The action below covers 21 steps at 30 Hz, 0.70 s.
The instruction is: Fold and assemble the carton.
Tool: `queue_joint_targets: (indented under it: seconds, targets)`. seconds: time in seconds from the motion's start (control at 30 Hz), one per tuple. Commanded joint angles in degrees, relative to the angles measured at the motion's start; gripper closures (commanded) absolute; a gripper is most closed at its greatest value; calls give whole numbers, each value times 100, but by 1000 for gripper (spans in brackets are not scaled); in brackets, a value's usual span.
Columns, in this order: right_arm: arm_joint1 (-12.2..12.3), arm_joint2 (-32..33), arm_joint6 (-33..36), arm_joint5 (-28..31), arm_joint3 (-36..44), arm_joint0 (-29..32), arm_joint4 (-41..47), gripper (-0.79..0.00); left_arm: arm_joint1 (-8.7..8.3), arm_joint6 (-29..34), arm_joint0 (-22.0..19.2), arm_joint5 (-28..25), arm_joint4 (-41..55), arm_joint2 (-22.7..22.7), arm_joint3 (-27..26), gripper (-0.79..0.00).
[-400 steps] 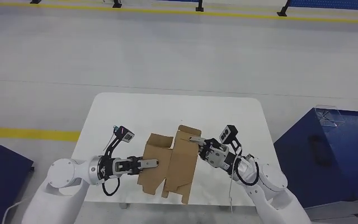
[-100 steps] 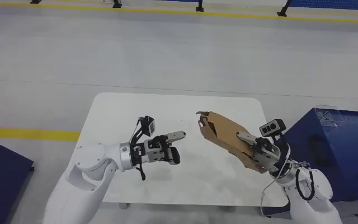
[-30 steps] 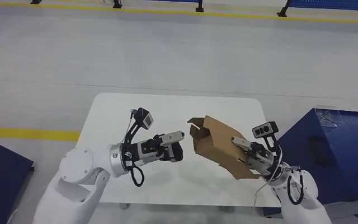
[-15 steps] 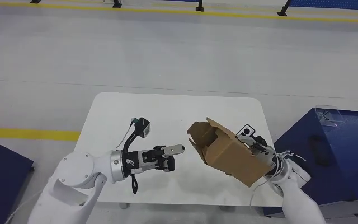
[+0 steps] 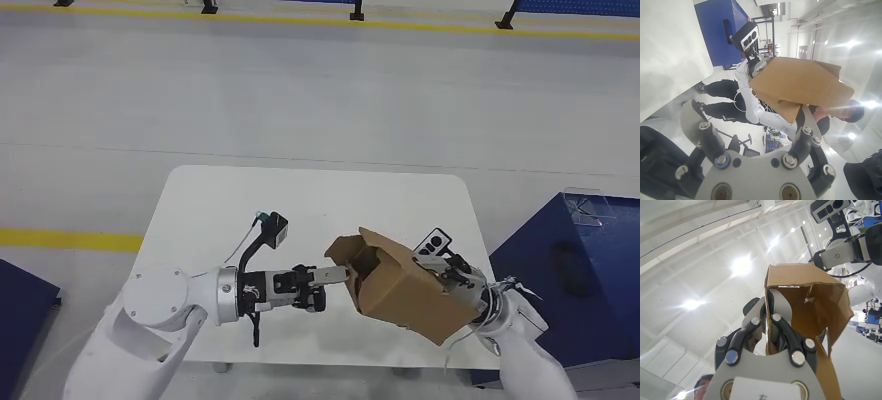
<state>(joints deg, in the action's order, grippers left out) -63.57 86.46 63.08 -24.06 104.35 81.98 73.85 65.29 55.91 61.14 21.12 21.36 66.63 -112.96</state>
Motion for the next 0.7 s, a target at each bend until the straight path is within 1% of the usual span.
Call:
queue_joint_targets:
  seconds: [0.0,0.17,0.23,0.37,0.5,0.67]
  targets:
    - [2,-14,7,10,26,-9,-45,0,1,13,-62,101,-24,-81,52,-785]
    - [13,-21,65,321,105,-10,-423,0,6,56,-258,413,-219,-370,157,-785]
    - [17,-5,87,567,146,-3,-648,0,13,34,-322,508,-263,-475,188,-785]
    - [25,99,145,1247,215,31,-1147,0,19,-82,-407,630,-279,-553,241,-785]
    - [31,276,146,1828,181,25,-1432,0,-5,-241,-336,603,-159,-359,159,-785]
    - [40,486,122,2232,76,-12,-1588,0,-63,-467,-38,505,151,140,-61,-785]
